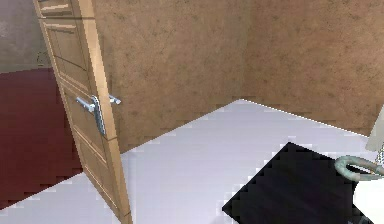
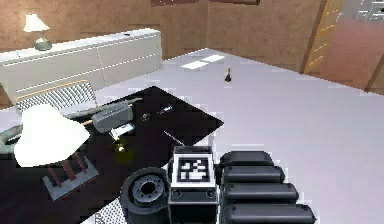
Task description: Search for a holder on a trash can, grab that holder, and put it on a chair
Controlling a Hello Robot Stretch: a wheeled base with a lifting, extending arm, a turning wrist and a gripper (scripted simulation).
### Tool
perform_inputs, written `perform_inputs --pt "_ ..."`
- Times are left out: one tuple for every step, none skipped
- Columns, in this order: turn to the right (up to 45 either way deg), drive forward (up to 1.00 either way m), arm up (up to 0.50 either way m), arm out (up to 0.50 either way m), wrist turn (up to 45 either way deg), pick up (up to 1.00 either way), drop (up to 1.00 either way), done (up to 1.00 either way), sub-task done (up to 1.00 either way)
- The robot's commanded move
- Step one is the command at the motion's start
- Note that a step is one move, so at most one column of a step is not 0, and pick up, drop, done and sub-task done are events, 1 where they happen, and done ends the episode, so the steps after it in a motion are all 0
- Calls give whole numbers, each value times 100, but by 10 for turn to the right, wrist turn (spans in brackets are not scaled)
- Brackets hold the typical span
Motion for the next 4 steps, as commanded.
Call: perform_inputs --pt "0 0 0 36 0 0 0 0 0" --pt "0 0 0 0 450 0 0 0 0" --pt "0 0 0 0 330 0 0 0 0" --pt "0 0 -38 0 0 0 0 0 0"
